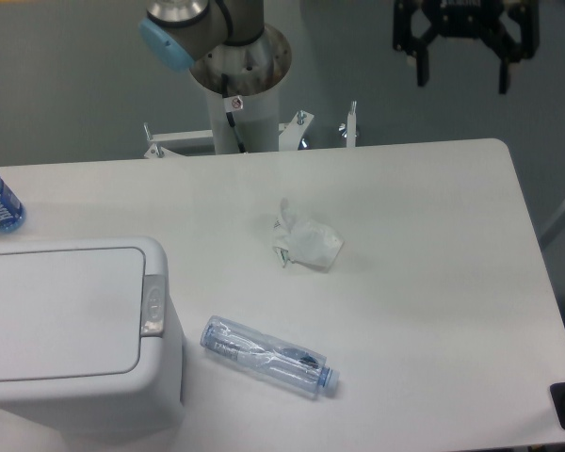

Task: Open the trash can
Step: 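Move the open gripper from its raised pose toward the table, then lower the gripper over the grey button on the trash can rim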

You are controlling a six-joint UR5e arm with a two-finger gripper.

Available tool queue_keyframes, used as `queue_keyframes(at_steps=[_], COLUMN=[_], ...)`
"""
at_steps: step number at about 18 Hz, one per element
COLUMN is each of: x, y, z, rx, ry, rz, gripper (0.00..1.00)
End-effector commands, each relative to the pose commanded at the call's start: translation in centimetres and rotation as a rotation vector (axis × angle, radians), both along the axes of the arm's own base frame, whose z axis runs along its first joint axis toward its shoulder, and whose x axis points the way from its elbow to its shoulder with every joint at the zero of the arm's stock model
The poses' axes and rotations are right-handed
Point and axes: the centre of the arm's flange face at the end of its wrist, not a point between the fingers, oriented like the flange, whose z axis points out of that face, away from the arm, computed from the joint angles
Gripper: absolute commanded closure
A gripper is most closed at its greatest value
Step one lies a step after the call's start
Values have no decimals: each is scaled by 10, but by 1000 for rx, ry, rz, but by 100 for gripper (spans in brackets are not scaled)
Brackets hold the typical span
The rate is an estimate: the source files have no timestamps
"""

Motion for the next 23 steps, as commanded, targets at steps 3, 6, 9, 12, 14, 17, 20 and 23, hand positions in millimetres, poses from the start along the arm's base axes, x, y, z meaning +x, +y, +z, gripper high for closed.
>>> queue_keyframes(at_steps=[3, 6, 9, 12, 14, 17, 20, 23], x=[4, 6, 4, 9, 22, 43, 74, 95], y=[-1, 3, 25, 63, 89, 123, 161, 190], z=[-1, -2, -11, -19, -22, -35, -45, -50], rx=[0, 20, 91, 194, 251, 280, 322, 419], ry=[-3, -18, -53, -65, -87, -152, -228, -358], rz=[0, 20, 193, 347, 417, 487, 543, 608], gripper=[0, 0, 0, 0, 0, 0, 0, 0])
